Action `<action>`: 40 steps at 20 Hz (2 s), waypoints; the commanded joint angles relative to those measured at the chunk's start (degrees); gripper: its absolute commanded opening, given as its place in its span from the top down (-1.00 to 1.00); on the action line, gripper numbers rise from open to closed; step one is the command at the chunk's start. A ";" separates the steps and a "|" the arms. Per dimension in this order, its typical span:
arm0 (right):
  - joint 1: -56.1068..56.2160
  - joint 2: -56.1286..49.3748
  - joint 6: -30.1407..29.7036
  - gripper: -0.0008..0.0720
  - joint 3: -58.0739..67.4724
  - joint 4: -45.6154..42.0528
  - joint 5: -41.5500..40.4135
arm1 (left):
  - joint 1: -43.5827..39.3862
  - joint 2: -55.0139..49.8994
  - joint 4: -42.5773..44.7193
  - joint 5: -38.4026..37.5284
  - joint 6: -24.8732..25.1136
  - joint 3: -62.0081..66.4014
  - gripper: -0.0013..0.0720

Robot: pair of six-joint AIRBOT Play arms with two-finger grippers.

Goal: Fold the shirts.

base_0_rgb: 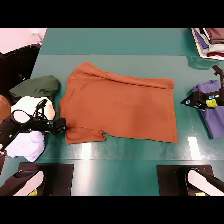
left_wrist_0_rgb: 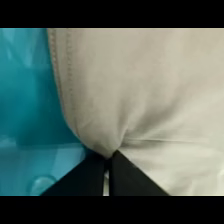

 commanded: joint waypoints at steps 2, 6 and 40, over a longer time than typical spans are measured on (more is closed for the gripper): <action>-4.48 1.03 0.09 0.05 -3.26 -4.17 3.17 | 0.09 0.42 -1.40 -3.82 0.90 4.35 0.91; -12.11 4.22 0.11 -0.43 -16.57 -13.81 3.58 | 0.09 0.42 -1.44 -7.06 2.56 9.25 0.91; 5.55 18.67 4.28 0.93 48.28 -16.70 -0.98 | 0.09 13.62 1.14 -16.63 -0.87 92.78 0.91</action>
